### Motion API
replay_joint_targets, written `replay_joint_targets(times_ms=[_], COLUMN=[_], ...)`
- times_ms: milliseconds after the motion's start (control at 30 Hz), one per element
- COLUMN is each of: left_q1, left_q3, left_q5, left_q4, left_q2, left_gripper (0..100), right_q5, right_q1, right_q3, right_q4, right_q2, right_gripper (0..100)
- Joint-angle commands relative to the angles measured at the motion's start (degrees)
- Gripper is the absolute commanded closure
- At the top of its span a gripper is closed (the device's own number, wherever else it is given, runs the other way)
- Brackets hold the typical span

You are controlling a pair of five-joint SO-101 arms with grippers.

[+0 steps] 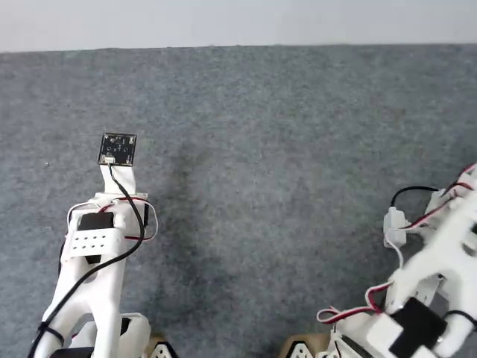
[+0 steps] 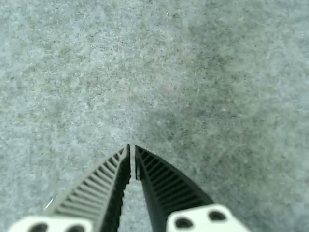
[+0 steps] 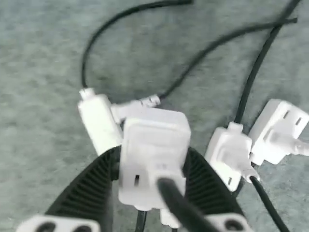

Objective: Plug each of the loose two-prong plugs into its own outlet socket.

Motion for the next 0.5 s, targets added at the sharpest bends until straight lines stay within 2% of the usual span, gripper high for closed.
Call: replay_joint_targets(times_ms=[0, 67, 133, 267, 367, 400, 467], left_q1=[0.00, -0.09, -0.18, -0.26, -1.41, -1.93, -2.37], left_q3=[-2.51, -2.51, -2.51, -2.51, -2.51, -2.59, -2.59], left_q5=[-0.44, -0.44, -0.44, -0.44, -0.44, -0.44, -0.44], left_q4=[-1.14, -1.14, -1.14, -1.14, -1.14, -1.14, -1.14], left_q2=[-1.14, -1.14, -1.14, -1.41, -1.41, -1.41, -1.85], left_gripper=[98, 98, 98, 98, 98, 98, 99], right_q5=[1.41, 1.32, -0.44, -8.18, -10.55, -10.64, -10.90], right_q1=[0.57, -0.57, -1.27, -3.03, -5.49, -6.55, -8.57], right_q3=[-3.52, -5.63, -8.53, -15.65, -18.90, -19.08, -18.64], right_q4=[0.22, 2.42, 6.46, 15.08, 21.41, 22.90, 25.71], right_q2=[0.22, -0.04, -0.75, -3.38, -5.58, -6.46, -7.96], right_gripper=[80.3, 73.5, 72.4, 85.2, 97.3, 99.7, 97.7])
